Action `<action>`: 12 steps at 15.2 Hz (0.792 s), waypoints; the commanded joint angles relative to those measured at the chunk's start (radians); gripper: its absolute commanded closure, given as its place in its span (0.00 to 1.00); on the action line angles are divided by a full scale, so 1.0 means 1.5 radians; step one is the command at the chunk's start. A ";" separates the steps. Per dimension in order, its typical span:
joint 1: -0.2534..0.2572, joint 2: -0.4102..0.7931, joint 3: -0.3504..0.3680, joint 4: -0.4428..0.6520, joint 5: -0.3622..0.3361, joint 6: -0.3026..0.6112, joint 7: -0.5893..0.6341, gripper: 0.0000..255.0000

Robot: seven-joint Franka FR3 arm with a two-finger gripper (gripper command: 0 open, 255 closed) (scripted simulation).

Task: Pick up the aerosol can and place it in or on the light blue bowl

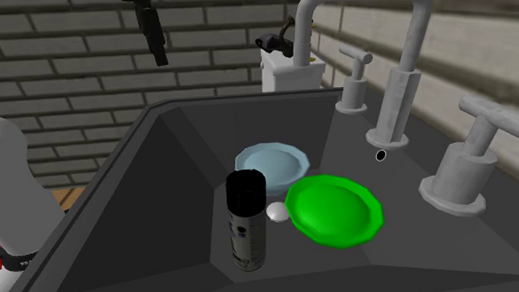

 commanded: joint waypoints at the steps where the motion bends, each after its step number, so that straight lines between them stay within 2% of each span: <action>1: 0.000 0.000 0.000 0.000 0.000 0.000 0.000 0.00; 12: -0.060 0.076 -0.129 -0.028 -0.095 0.081 -0.129 0.00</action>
